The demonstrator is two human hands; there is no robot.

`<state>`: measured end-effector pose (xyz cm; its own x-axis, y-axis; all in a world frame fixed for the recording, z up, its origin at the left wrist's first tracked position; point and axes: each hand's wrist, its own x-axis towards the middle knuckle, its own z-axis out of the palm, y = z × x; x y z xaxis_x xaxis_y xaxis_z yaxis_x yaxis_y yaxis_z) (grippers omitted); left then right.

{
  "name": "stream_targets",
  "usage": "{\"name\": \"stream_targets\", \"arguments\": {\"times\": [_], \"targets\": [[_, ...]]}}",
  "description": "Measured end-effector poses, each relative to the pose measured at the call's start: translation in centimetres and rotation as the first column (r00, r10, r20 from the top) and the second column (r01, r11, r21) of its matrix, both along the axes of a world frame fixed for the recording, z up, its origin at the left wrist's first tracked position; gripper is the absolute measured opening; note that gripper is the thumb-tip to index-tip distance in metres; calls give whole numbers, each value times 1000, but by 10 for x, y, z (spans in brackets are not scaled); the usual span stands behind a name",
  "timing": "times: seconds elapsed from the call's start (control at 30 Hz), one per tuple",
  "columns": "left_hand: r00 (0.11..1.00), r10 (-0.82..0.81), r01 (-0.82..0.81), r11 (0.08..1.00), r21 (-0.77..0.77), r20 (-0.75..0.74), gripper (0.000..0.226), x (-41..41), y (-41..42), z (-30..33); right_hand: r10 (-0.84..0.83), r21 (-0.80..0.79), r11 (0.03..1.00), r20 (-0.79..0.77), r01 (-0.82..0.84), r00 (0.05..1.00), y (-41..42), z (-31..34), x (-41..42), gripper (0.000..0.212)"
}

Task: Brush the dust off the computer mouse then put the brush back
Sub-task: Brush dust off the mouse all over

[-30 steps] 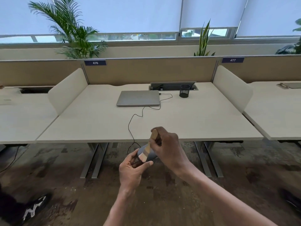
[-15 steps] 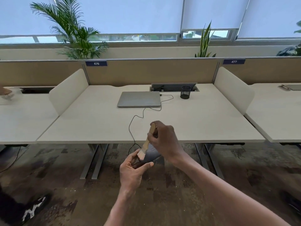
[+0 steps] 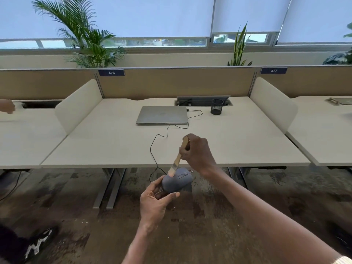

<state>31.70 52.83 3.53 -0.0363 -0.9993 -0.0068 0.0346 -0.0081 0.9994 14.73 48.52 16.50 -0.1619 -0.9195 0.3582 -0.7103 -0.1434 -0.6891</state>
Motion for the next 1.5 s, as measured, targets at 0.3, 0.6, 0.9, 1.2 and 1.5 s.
{"name": "stream_targets", "arguments": {"times": [0.3, 0.6, 0.9, 1.2, 1.5], "targets": [[999, 24, -24, 1000, 11, -26, 73, 4, -3, -1, 62, -103, 993, 28, -59, 998, 21, 1, -6, 17], [998, 14, -12, 999, 33, -58, 76, 4, -4, -2, 47, -163, 985, -51, -55, 998, 33, -4, -10, 21], [998, 19, -15, 998, 58, -62, 81, 4, -7, -4, 44, -162, 985, -98, -59, 994, 35, -7, -14, 21], [997, 39, -34, 997, 70, -64, 83, 4, -6, -4, 24, -128, 991, -62, -31, 998, 46, -13, -23, 18], [992, 24, -14, 997, 78, -121, 82, 4, -3, -1, -36, -115, 992, 105, 48, 994, 56, -21, -29, 19]]}}
